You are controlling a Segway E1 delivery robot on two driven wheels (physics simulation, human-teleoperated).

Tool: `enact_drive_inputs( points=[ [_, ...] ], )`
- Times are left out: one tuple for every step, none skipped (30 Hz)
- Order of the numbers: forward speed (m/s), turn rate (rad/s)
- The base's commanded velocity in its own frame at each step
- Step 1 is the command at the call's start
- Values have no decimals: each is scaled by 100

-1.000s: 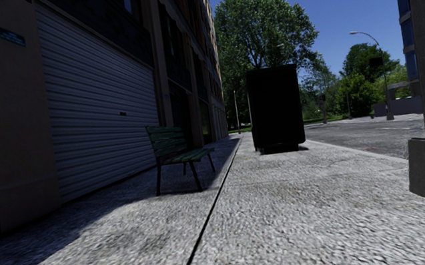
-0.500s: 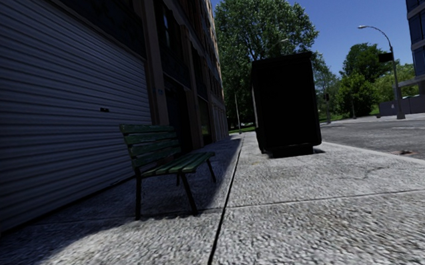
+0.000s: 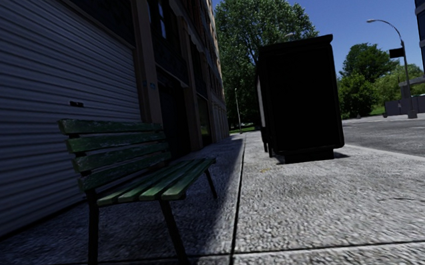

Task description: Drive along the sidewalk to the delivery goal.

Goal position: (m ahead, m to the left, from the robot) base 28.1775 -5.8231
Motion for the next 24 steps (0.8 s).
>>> enact_drive_inputs(
  points=[
    [200,-86],
    [200,-87],
    [196,-83],
    [196,-83],
    [193,-81],
    [191,-81],
    [191,-81],
    [191,-81],
    [191,-81],
    [192,-81],
    [193,-81],
    [195,-81],
    [200,-80],
    [200,-80],
    [200,-7],
    [200,0],
    [200,0],
    [200,0],
    [200,0],
    [200,0],
    [200,0],
    [200,0],
    [198,0],
    [198,0]
  ],
)
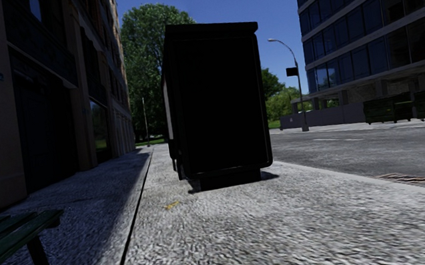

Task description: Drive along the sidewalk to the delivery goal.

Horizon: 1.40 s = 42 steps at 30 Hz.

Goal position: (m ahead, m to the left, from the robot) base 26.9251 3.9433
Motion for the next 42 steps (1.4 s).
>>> enact_drive_inputs(
  points=[
    [178,0],
    [155,0],
    [139,0],
    [131,4],
    [131,4],
    [129,22],
    [128,36],
    [128,48],
    [128,51],
    [128,51],
    [128,53],
    [128,54],
    [128,56],
    [128,57],
    [128,57],
    [128,58],
    [128,60],
    [128,61],
    [128,61],
    [128,61],
    [128,61],
    [128,61],
    [128,61],
    [128,61],
    [128,61],
    [128,61],
    [128,61],
    [129,61],
    [136,61],
    [143,61],
    [143,61],
    [145,61],
    [146,61],
    [146,61],
    [147,61],
    [147,61],
    [147,61],
    [148,51],
    [149,25],
    [149,25],
    [150,0],
    [150,0]
  ],
)
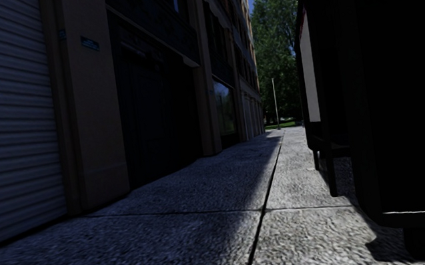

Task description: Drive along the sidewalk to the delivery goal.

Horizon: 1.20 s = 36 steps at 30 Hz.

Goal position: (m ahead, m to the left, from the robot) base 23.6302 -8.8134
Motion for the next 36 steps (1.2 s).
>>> enact_drive_inputs(
  points=[
    [151,0],
    [151,0],
    [151,0],
    [155,0],
    [169,0],
    [181,0],
    [185,0],
    [185,0],
    [186,0],
    [187,0],
    [189,0],
    [191,0],
    [191,0],
    [194,0],
    [200,0],
    [200,0],
    [200,0],
    [200,0],
    [200,0],
    [200,0],
    [200,0],
    [200,0],
    [200,0],
    [200,0],
    [200,0],
    [200,0],
    [200,0],
    [200,0],
    [200,-5],
    [200,-9],
    [200,-18],
    [200,-18],
    [200,-22],
    [200,-26],
    [200,-28],
    [200,-28]
  ],
)
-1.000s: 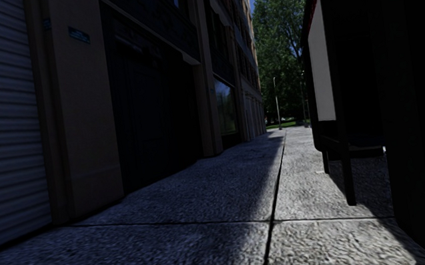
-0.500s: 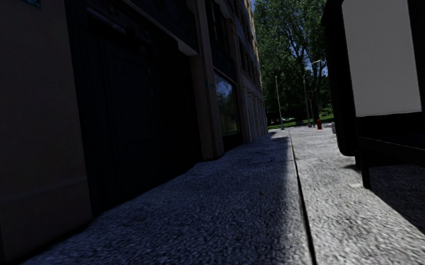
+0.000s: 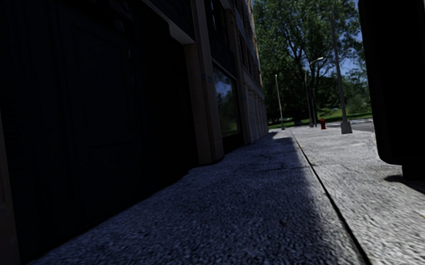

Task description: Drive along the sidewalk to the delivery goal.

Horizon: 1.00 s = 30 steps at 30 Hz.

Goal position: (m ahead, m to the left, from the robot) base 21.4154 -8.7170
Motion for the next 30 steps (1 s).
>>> enact_drive_inputs(
  points=[
    [200,-28],
    [200,-28],
    [200,-28],
    [200,-28],
    [200,-28],
    [200,-28],
    [200,-28],
    [200,-28],
    [200,-28],
    [200,-28],
    [200,-28],
    [200,-28],
    [200,-28],
    [200,-28],
    [200,-28],
    [200,-28],
    [200,-28],
    [200,-28],
    [200,-28],
    [200,-28],
    [200,-28],
    [200,-28],
    [200,-28],
    [200,-28],
    [200,-28],
    [200,-28],
    [200,-28],
    [200,-28],
    [200,-28],
    [200,-28]
  ],
)
